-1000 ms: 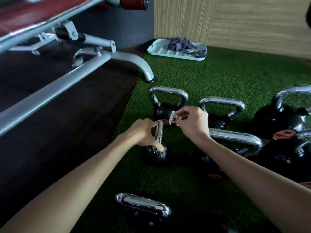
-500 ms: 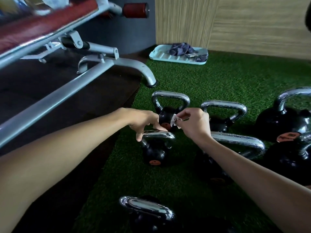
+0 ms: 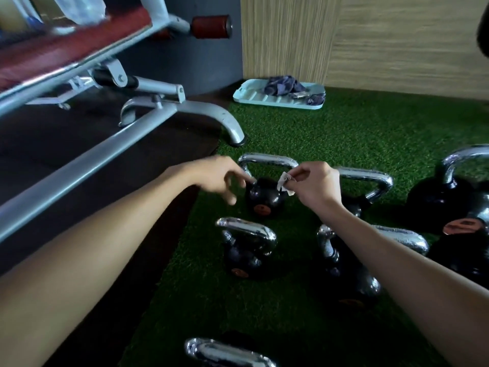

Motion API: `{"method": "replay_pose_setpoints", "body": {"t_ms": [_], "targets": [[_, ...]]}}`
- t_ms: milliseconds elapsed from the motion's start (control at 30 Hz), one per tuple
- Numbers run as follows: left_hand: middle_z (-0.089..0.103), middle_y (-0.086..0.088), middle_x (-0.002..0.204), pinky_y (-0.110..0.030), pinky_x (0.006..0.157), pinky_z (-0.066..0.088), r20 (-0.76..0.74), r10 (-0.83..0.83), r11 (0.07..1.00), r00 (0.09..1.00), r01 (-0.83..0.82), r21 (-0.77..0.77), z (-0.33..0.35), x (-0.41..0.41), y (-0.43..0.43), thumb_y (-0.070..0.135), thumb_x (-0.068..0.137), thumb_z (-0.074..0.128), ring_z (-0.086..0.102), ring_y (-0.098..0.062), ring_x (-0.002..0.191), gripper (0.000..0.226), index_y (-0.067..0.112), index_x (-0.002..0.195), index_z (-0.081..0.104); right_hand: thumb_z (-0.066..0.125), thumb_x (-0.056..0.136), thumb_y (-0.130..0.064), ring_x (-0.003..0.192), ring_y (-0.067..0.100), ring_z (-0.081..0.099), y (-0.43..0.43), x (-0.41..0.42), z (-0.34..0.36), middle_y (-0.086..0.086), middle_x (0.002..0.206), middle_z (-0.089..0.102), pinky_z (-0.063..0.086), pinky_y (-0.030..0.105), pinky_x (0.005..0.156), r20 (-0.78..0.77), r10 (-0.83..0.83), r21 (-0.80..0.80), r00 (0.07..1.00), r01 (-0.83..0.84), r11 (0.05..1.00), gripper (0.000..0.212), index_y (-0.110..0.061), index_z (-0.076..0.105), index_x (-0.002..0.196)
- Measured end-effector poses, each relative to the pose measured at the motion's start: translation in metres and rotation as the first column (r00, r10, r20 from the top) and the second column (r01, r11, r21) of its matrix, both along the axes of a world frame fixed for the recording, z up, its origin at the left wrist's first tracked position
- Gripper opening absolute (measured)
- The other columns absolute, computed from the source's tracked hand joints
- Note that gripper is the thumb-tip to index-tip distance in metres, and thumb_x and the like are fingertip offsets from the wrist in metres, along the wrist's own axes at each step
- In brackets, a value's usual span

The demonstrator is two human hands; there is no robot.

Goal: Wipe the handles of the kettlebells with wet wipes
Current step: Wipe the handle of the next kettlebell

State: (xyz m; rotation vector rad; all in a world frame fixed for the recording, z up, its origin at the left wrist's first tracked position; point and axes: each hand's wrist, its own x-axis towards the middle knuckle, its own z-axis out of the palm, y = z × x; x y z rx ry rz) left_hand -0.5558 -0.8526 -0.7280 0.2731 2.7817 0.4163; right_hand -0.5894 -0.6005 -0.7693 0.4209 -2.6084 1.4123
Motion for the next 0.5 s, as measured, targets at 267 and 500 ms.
{"method": "replay_pose_setpoints", "body": {"t_ms": [267,500], "targets": [[0.065,0.004,0.137,-0.030,0.105,0.046,-0.220,0.223,0.973,0.950,-0.230,-0.007,-0.005,-0.125,0.025,0.043,0.066,0.093,0.061,-0.017,0.125,0.084,0.033,0.142,0.058,0.088,0.073,-0.016,0.063,-0.002,0.063,0.009,-0.065,0.016,-0.014,0.065,0.067,0.052,0.017,0.059,0.020,-0.140,-0.059,0.990,0.141,0.988,0.016,-0.026,0.076,0.075],[0.072,0.011,0.124,-0.023,0.086,0.044,-0.134,0.096,0.990,0.986,-0.109,-0.092,-0.016,-0.128,0.028,0.043,0.078,0.085,0.062,-0.007,0.101,0.047,0.039,0.123,0.071,0.086,0.075,-0.019,0.069,0.001,0.067,0.016,-0.071,0.007,-0.015,0.067,0.069,0.052,0.015,0.059,-0.065,-0.105,0.051,0.992,0.109,0.993,0.009,-0.025,0.079,0.078]]}}
